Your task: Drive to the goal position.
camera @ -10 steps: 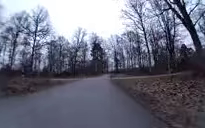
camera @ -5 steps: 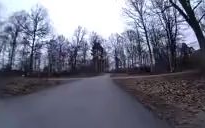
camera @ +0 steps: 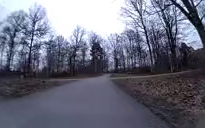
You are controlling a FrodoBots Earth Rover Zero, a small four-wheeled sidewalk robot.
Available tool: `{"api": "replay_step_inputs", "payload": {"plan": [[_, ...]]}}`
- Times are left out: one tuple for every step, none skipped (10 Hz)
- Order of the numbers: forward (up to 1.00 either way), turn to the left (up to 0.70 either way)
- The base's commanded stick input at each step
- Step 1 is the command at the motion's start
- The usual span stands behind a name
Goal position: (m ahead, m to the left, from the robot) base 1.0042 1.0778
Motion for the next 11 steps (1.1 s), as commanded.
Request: {"api": "replay_step_inputs", "payload": {"plan": [[0.85, 0.10], [0.85, 0.17], [0.85, 0.23], [0.85, 0.30], [0.85, 0.19], [0.85, 0.00], [0.85, 0.00], [0.85, 0.00], [0.85, 0.00], [0.85, 0.00], [0.85, 0.00]]}}
